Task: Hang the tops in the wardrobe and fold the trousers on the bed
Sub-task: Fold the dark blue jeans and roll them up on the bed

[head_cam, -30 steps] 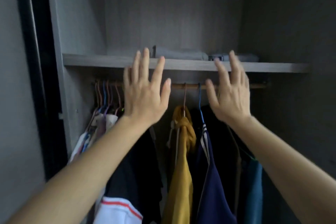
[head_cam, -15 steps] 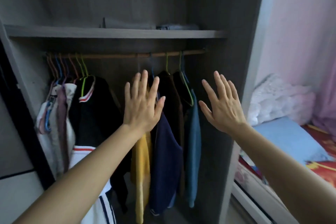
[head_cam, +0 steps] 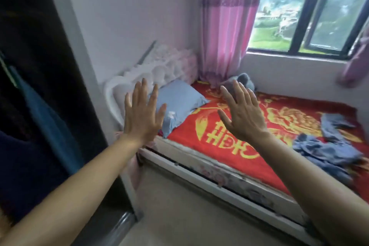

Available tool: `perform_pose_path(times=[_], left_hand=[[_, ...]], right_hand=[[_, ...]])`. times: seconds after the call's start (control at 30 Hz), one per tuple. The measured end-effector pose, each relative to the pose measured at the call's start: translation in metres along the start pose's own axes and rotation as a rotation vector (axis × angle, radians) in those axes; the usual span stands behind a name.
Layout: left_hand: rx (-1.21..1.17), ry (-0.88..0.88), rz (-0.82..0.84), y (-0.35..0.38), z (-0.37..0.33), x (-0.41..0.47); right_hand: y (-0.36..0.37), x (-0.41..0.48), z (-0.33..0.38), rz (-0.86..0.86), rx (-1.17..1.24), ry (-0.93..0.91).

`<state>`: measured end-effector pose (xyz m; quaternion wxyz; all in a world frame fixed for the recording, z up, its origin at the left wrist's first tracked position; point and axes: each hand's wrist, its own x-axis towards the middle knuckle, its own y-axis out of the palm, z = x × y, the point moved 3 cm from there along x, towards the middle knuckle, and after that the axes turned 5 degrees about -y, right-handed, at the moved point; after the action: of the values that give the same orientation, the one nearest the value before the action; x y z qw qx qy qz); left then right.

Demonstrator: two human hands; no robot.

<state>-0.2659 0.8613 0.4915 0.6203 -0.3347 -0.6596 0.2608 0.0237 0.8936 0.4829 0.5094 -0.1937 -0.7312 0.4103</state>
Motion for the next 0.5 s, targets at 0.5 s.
perform_pose_path(times=[0.5], left_hand=[[-0.350,0.436,0.285,0.261,-0.359,0.093]], right_hand=[[0.074,-0.178,-0.332,0.316,-0.249,0.565]])
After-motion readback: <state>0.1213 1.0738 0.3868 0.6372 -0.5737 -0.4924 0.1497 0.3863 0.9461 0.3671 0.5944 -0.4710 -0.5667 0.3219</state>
